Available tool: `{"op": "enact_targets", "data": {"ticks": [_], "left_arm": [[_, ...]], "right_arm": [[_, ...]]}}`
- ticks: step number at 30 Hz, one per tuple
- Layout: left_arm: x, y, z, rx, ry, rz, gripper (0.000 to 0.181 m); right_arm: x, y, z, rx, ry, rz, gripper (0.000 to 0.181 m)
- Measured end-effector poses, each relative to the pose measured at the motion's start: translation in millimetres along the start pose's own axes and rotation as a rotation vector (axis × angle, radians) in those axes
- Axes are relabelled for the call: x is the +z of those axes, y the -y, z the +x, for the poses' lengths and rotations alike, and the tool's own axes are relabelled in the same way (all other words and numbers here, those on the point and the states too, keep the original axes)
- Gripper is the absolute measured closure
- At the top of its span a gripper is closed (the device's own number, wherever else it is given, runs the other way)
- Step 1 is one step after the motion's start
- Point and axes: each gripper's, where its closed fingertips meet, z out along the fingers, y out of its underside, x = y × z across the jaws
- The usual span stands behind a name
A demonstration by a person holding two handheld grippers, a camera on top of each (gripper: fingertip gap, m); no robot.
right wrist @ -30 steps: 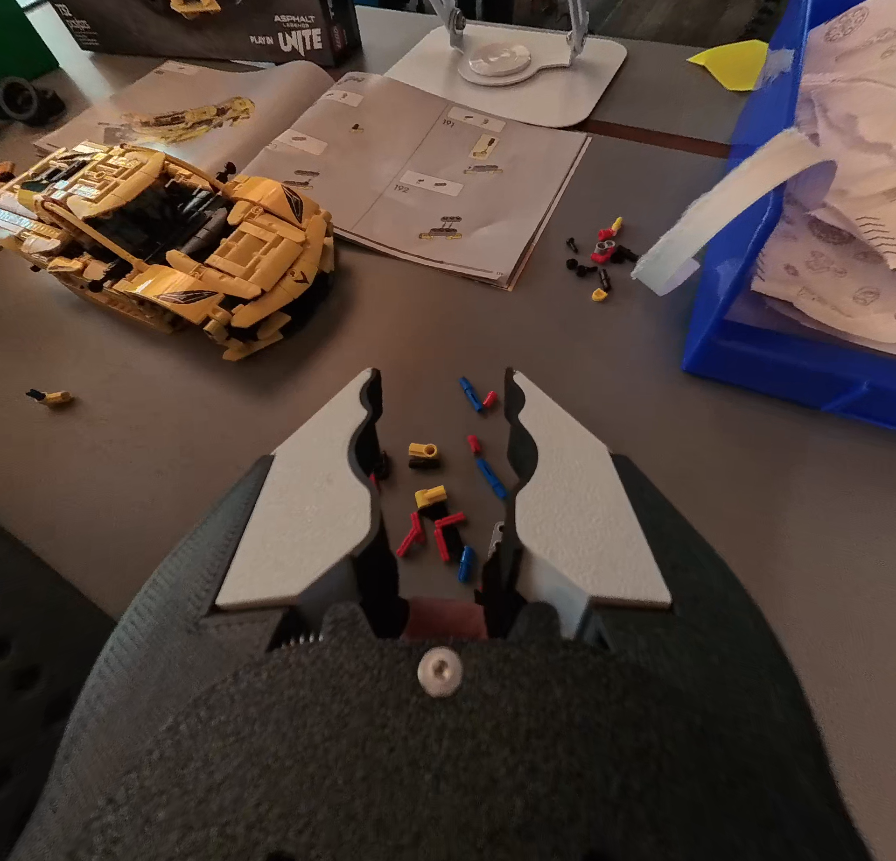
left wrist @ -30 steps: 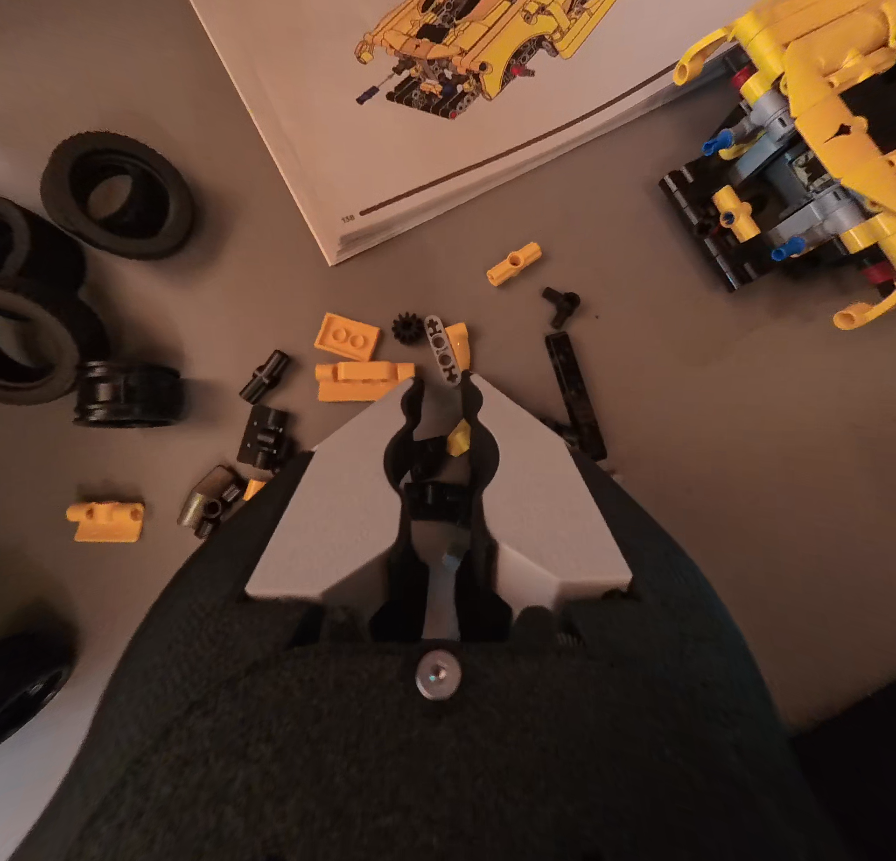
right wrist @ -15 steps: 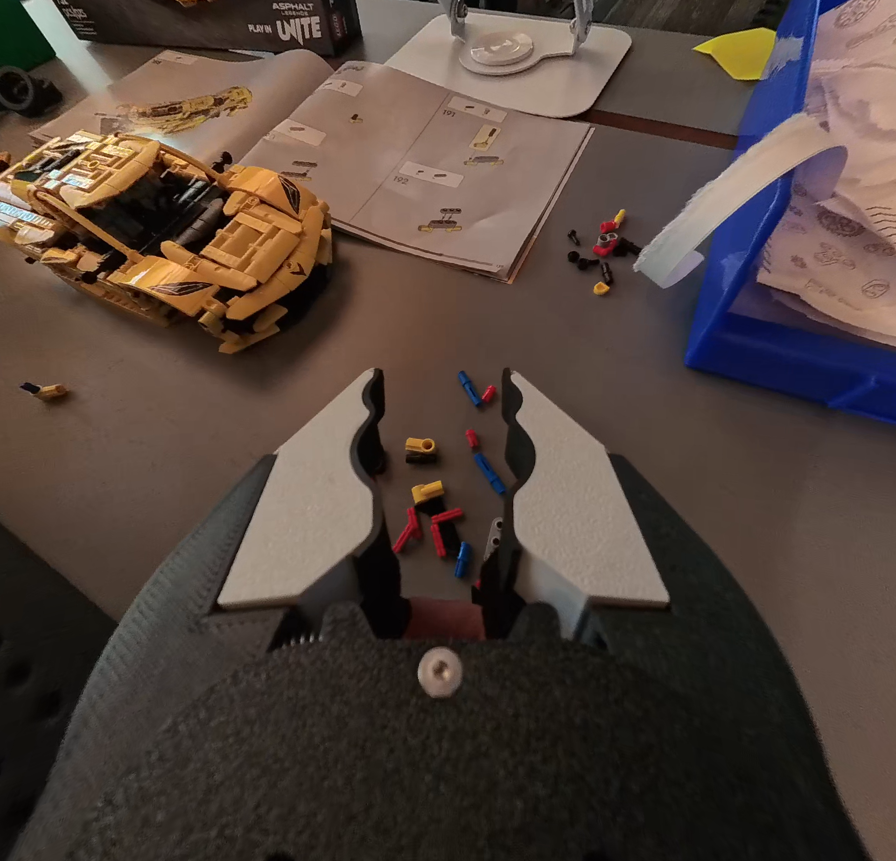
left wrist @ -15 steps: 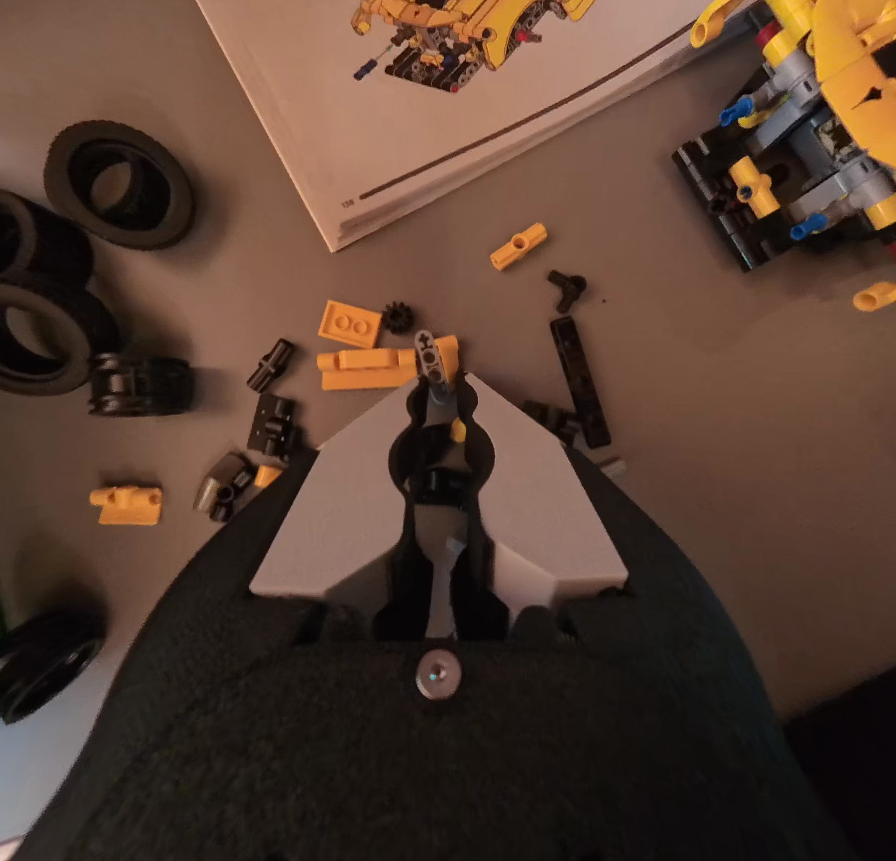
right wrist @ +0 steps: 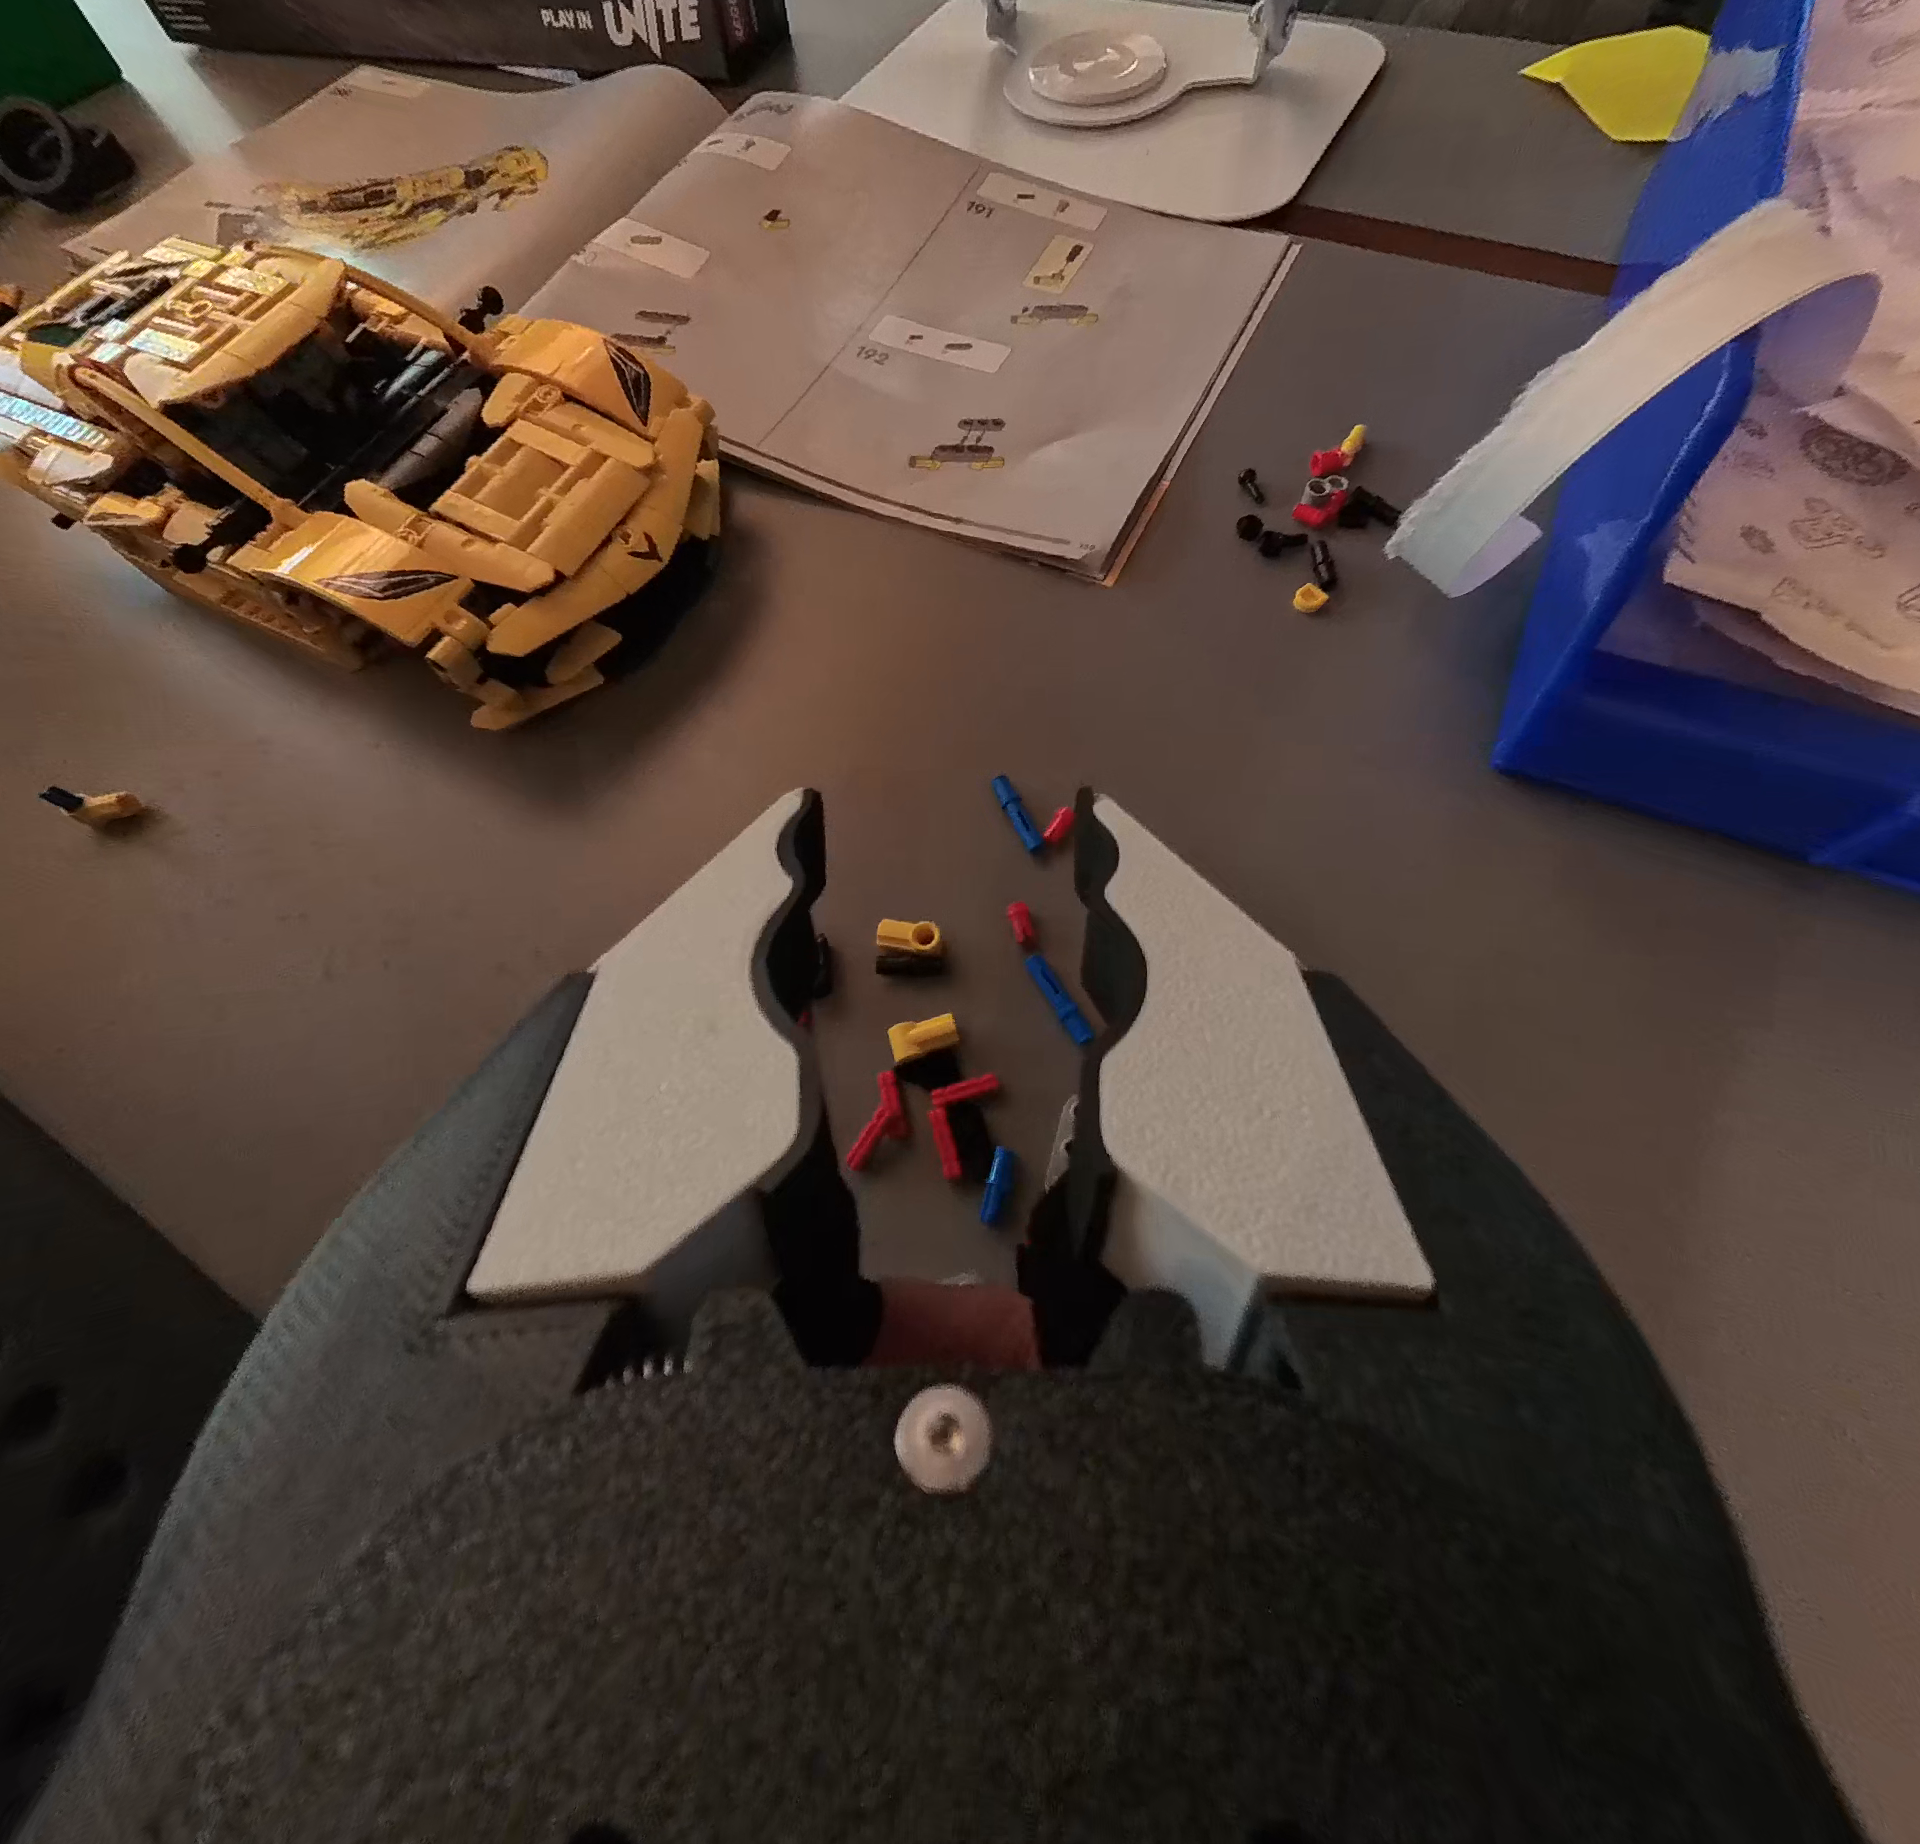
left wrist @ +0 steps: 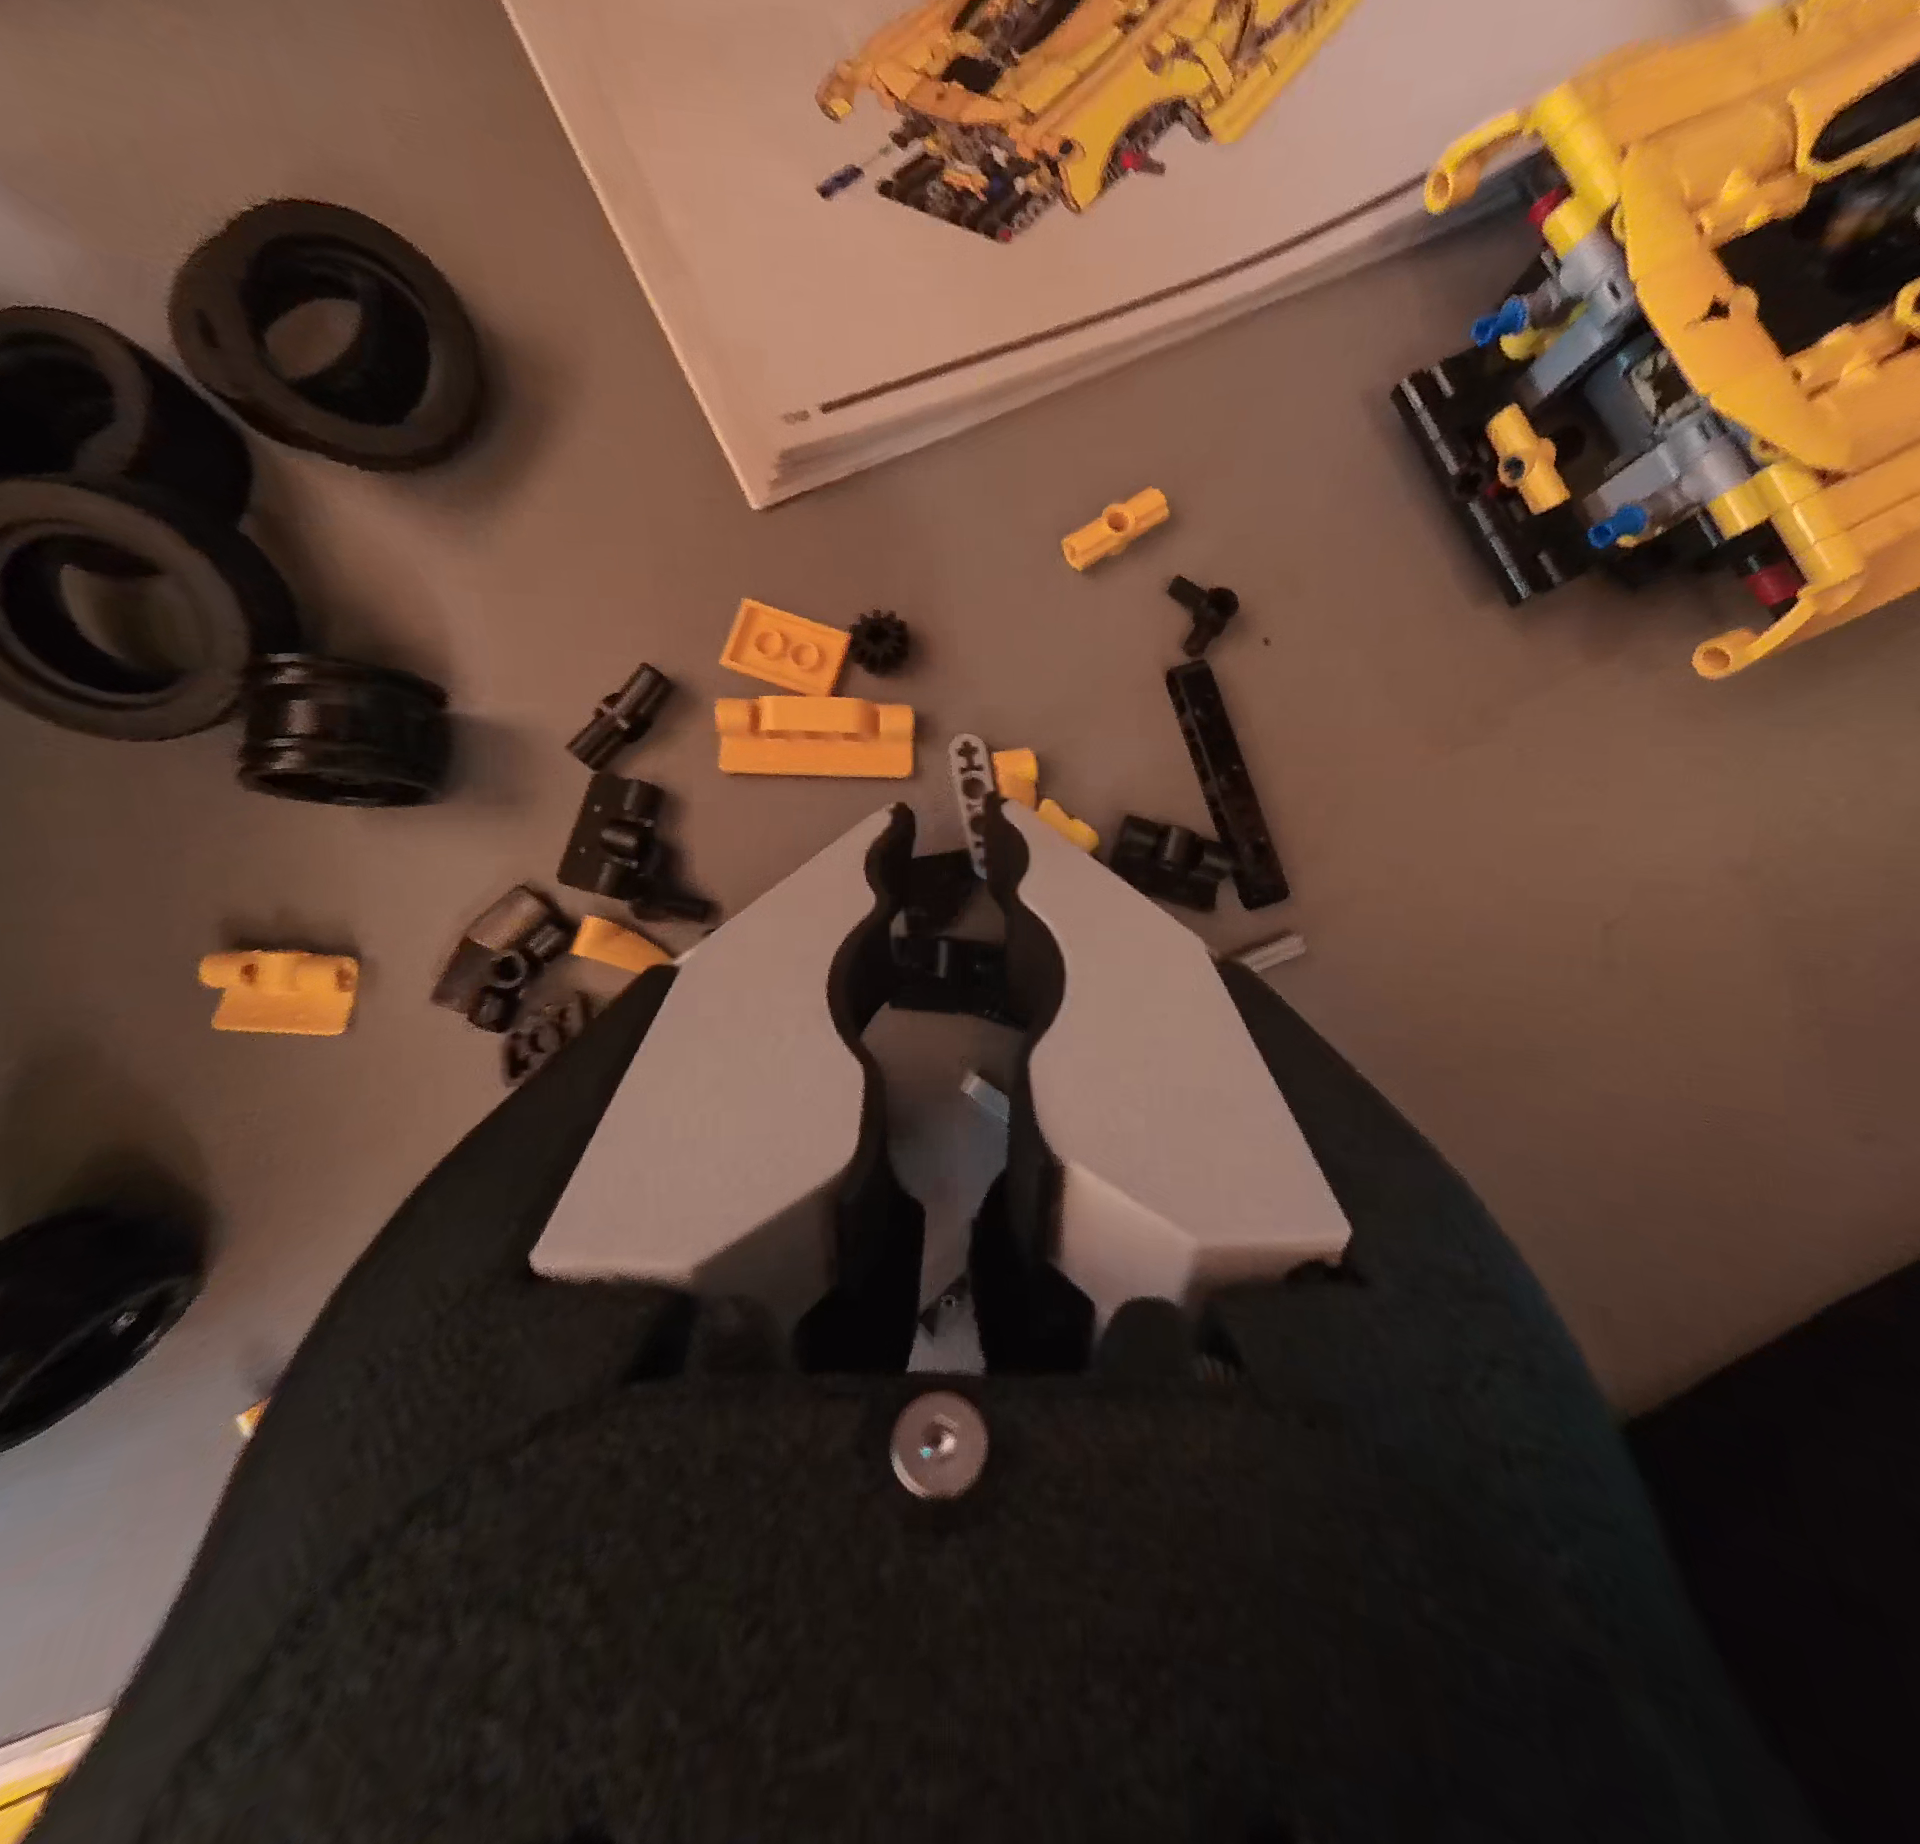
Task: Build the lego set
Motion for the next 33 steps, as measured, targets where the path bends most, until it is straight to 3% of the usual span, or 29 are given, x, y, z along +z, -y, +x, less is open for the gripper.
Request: {"op": "enact_targets", "data": {"ticks": [12,16,20,22,24,25,27,30,33], "left_arm": [[17.5,-6.4,6.9,0.05,-0.005,-0.072,0.164],[16.2,-7.6,6.5,0.078,0.006,-0.095,0.174],[1.6,14.6,17.6,0.118,0.005,-0.018,0.174],[-13.0,44.0,55.8,0.158,-0.103,0.093,0.174],[-16.9,60.3,127.2,0.232,-0.306,0.135,0.175],[-14.0,56.3,168.3,0.296,-0.413,0.105,0.174],[0.0,33.9,226.8,0.464,-0.489,0.014,0.174],[18.4,4.1,272.9,0.57,-0.54,-0.063,0.174],[20.8,-18.7,294.7,0.602,-0.601,-0.127,0.174]], "right_arm": [[0.7,-0.9,0.2,-0.003,0.001,-0.011,0.135],[1.8,-0.8,0.0,-0.002,0.005,-0.013,0.135],[1.0,0.6,-0.8,-0.009,0.003,-0.013,0.136],[-0.9,2.0,-2.1,-0.012,0.003,-0.008,0.136],[-2.1,4.1,-2.9,-0.018,0.0,-0.001,0.136],[-2.1,4.8,-3.7,-0.021,0.001,0.0,0.136],[-2.2,6.1,-5.6,-0.023,0.002,0.005,0.136],[-4.0,5.5,-10.1,-0.024,0.007,0.014,0.136],[-6.1,-2.1,-7.0,-0.05,-0.012,-0.009,0.136]]}}
